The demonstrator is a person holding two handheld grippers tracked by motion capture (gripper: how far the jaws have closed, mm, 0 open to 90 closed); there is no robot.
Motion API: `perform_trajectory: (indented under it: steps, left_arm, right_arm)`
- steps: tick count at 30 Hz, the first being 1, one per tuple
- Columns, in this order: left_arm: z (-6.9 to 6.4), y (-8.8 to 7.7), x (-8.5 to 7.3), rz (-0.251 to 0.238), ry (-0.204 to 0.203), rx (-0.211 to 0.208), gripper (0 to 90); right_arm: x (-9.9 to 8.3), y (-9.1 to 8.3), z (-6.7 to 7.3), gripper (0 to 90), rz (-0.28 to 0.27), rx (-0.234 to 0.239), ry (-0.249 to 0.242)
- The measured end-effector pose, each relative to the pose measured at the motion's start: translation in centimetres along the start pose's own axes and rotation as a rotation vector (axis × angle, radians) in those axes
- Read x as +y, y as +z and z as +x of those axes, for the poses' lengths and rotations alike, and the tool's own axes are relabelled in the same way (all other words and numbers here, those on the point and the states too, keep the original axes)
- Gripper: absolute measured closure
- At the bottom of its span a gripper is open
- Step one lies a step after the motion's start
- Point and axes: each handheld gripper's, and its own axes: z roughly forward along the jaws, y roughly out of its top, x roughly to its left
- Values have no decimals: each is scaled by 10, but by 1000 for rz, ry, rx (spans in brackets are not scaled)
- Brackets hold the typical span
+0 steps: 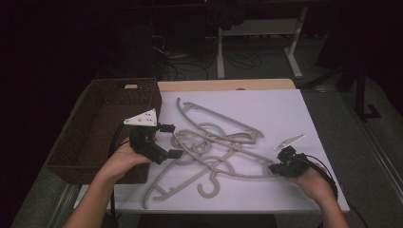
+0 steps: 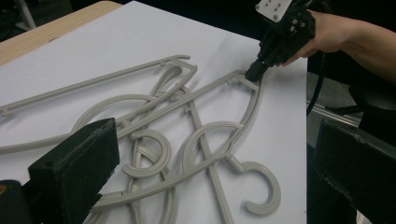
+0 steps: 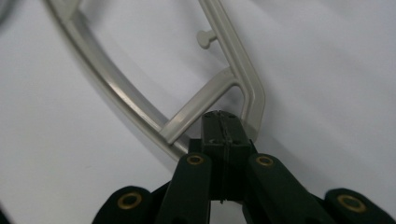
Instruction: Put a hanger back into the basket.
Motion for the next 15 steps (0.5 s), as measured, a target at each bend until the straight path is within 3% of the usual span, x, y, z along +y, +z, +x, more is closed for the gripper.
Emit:
perform_trajectory:
  steps: [4, 9, 15]
  left_arm:
    - [-2, 3, 0, 6, 5, -4, 2]
    - [-8, 12, 0, 30, 20, 1, 2]
    - [-19, 34, -2, 75, 49, -25, 2]
  right_arm:
    - [6, 2, -10, 892, 2, -51, 4]
    - [16, 4, -33, 893, -15, -115, 39]
    - [28, 8, -59, 893, -40, -169, 78]
